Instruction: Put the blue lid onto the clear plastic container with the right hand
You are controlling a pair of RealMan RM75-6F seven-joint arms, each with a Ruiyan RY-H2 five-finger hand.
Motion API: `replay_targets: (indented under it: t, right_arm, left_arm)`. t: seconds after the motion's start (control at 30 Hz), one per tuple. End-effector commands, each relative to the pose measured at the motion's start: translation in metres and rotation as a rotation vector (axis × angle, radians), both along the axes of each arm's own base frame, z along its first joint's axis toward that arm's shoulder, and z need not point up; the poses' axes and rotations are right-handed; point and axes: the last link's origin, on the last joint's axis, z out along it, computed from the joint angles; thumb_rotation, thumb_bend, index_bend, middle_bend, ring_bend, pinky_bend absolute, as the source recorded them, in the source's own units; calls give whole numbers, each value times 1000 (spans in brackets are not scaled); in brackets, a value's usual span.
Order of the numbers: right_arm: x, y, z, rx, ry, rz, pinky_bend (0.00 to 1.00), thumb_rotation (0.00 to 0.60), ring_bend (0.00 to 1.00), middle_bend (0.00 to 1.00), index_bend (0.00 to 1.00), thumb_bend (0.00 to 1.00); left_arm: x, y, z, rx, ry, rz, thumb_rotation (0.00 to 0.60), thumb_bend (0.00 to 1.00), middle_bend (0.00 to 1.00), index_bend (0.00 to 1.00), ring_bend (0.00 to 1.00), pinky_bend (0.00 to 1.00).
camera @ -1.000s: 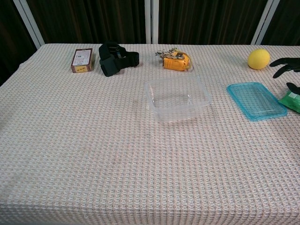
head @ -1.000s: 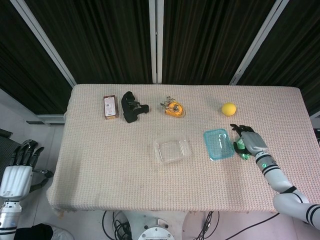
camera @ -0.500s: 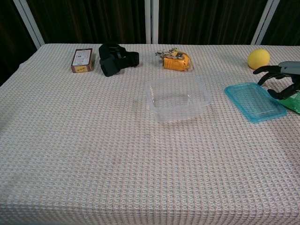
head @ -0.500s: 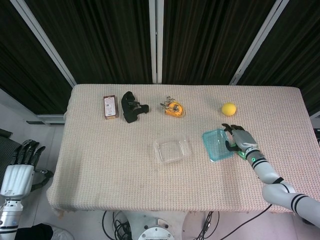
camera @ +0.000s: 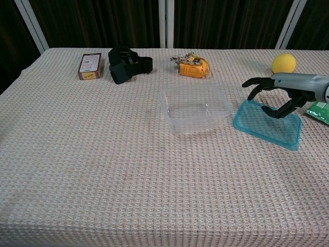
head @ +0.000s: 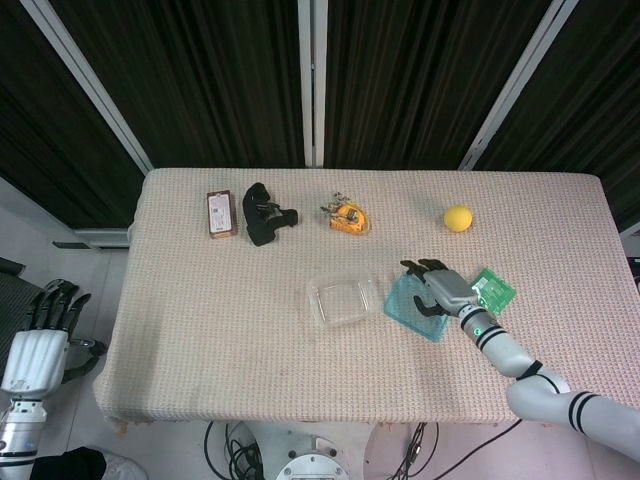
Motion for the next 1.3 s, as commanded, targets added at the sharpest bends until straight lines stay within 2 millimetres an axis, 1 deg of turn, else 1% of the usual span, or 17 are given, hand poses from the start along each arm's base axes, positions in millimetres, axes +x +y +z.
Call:
replay_targets:
  t: [0.03, 0.13, 0.27, 0.33, 0.4, 0.53, 0.6, 0.7, 0.77, 0.87, 0.97, 1.07, 1.2, 1.3]
  right_arm:
    - [12, 11, -8, 32, 7, 61, 0, 600, 0, 187, 0, 494]
    - [19, 23, -11, 62, -8, 81, 0, 600, 0, 187, 0, 467]
    - [23, 35, -6, 62, -14, 109, 0, 600, 0, 186, 0, 434]
    - [23, 42, -1, 41, -13, 128, 0, 600, 0, 174, 0, 357]
    - [19, 49, 4, 19, 13, 152, 0, 600, 0, 135, 0, 266]
    - [6, 60, 12, -19, 140, 183, 0, 600, 0, 38, 0, 55]
    - [2, 67, 14, -14, 210, 188, 0, 600, 0, 27, 0, 12]
    - [1, 73, 13, 0, 262, 176, 0, 600, 0, 24, 0, 0]
    - [2, 73, 13, -10, 268, 160, 0, 600, 0, 24, 0, 0]
    - [3, 69, 13, -27, 268, 135, 0, 600, 0, 39, 0, 0]
    - [5, 63, 12, -9, 293, 132, 0, 600, 0, 49, 0, 23]
    - [9, 58, 10, 11, 313, 128, 0, 600, 0, 42, 0, 42]
    - [20, 52, 12, 30, 289, 82, 0, 600, 0, 31, 0, 42]
    - [23, 47, 11, 35, 300, 64, 0, 600, 0, 24, 0, 46]
  left_arm:
    - [-1, -1, 0, 0, -3, 3, 600, 72, 44, 122, 0, 0]
    - [-3, -2, 0, 2, -9, 7, 600, 72, 44, 122, 0, 0]
    - [-6, -4, 0, 7, -16, 8, 600, 72, 44, 122, 0, 0]
    - [-8, -4, 0, 9, -21, 9, 600, 72, 44, 122, 0, 0]
    - [-9, -5, 1, 11, -24, 9, 600, 72, 44, 122, 0, 0]
    - [-11, -6, 1, 11, -31, 9, 600, 72, 44, 122, 0, 0]
    - [-12, -7, -1, 1, -39, 12, 600, 72, 44, 122, 0, 0]
    - [-13, -6, -3, -16, -49, 23, 600, 73, 44, 122, 0, 0]
    - [-13, -6, -4, -16, -49, 19, 600, 72, 44, 122, 0, 0]
    - [-12, -6, -5, -19, -51, 14, 600, 73, 44, 122, 0, 0]
    - [-12, -6, -5, -25, -49, 15, 600, 73, 44, 122, 0, 0]
    - [-10, -6, -3, -30, -52, 10, 600, 72, 44, 122, 0, 0]
    - [-10, -7, -2, -33, -52, 8, 600, 74, 44, 122, 0, 0]
    - [-11, -7, -1, -40, -47, 14, 600, 74, 44, 123, 0, 0]
